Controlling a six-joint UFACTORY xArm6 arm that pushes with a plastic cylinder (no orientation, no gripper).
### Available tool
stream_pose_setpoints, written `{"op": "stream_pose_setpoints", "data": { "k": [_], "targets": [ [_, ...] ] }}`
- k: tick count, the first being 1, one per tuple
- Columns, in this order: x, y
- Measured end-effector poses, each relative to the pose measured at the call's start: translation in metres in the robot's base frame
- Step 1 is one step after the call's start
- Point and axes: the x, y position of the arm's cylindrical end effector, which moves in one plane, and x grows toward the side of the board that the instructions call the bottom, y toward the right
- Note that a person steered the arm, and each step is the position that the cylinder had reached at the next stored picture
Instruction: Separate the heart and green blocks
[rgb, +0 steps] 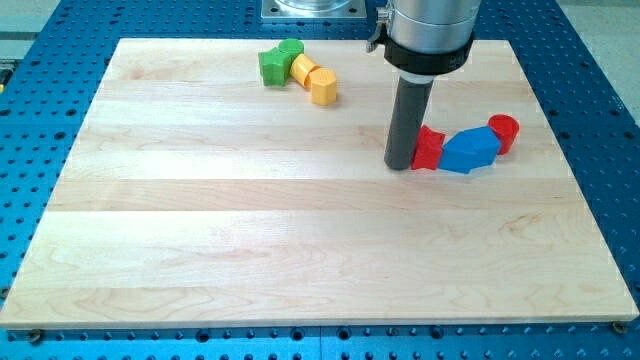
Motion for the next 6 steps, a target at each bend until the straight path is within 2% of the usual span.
{"op": "stream_pose_setpoints", "data": {
  "k": [3,4,5,6],
  "targets": [
    [0.010,-0.002],
    [0.010,-0.026],
    [-0.076,-0.049],
    [-0.129,-0.009]
  ]
}}
